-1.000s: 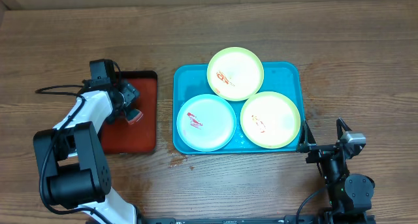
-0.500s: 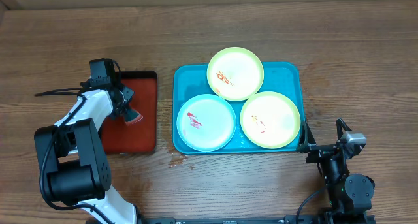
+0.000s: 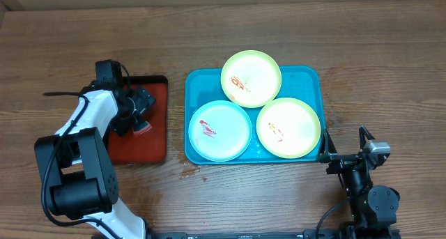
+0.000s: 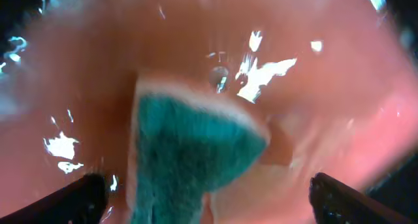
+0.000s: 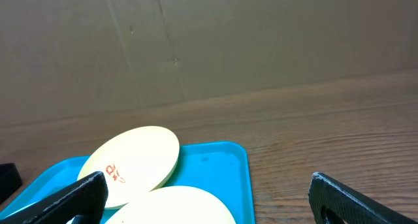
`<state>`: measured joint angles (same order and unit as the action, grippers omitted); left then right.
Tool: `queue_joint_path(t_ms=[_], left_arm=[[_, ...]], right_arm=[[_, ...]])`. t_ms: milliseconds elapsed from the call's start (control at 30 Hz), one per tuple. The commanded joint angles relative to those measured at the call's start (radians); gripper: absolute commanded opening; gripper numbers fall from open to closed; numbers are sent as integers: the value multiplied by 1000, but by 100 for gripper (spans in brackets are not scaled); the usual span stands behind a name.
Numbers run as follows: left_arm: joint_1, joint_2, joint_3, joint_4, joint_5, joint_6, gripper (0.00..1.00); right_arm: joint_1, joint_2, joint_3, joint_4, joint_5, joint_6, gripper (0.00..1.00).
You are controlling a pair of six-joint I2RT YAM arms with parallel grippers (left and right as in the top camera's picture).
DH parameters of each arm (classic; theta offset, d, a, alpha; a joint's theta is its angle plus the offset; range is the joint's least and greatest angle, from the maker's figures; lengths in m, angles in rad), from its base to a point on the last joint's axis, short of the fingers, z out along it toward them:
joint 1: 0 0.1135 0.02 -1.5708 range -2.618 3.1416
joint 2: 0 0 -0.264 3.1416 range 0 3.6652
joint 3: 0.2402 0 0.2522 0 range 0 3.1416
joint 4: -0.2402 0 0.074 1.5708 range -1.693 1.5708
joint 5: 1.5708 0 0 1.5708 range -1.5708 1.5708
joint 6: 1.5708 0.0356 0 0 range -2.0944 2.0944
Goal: Clean dirty plates on tray and stack at the side
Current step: 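Dip and rub the held sponge in the red water with the left gripper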
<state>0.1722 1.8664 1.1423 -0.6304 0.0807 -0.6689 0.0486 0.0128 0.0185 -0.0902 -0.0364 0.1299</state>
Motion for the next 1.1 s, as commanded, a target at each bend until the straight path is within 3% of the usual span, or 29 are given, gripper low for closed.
queue_joint_path(t_ms=[0, 67, 200, 267, 300, 333, 367, 400, 667, 700, 767, 900, 1067], left_arm=[[3, 16, -8, -43, 60, 28, 82], [3, 16, -8, -59, 40, 30, 64], [3, 16, -8, -80, 39, 31, 16], [3, 16, -8, -84, 39, 31, 4], [4, 16, -8, -84, 39, 31, 4], [5, 16, -8, -84, 39, 31, 11], [6, 16, -8, -83, 39, 34, 41], [6, 16, -8, -76, 38, 44, 100], [6, 16, -8, -41, -40, 45, 100], [6, 16, -8, -38, -44, 45, 93], [6, 16, -8, -33, -43, 45, 68], [6, 16, -6, -33, -31, 45, 8], [6, 16, 51, -113, 7, 45, 4]], right_arm=[[7, -10, -10, 6, 10, -3, 100], [7, -10, -10, 6, 9, -3, 100], [7, -10, -10, 6, 9, -3, 100], [7, -10, -10, 6, 9, -3, 100], [7, -10, -10, 6, 9, -3, 100], [7, -10, -10, 6, 10, -3, 100], [7, -10, -10, 6, 9, -3, 100], [7, -10, -10, 6, 10, -3, 100], [7, -10, -10, 6, 9, -3, 100], [7, -10, -10, 6, 10, -3, 100], [7, -10, -10, 6, 10, -3, 100], [7, -10, -10, 6, 9, -3, 100], [7, -10, -10, 6, 9, -3, 100]])
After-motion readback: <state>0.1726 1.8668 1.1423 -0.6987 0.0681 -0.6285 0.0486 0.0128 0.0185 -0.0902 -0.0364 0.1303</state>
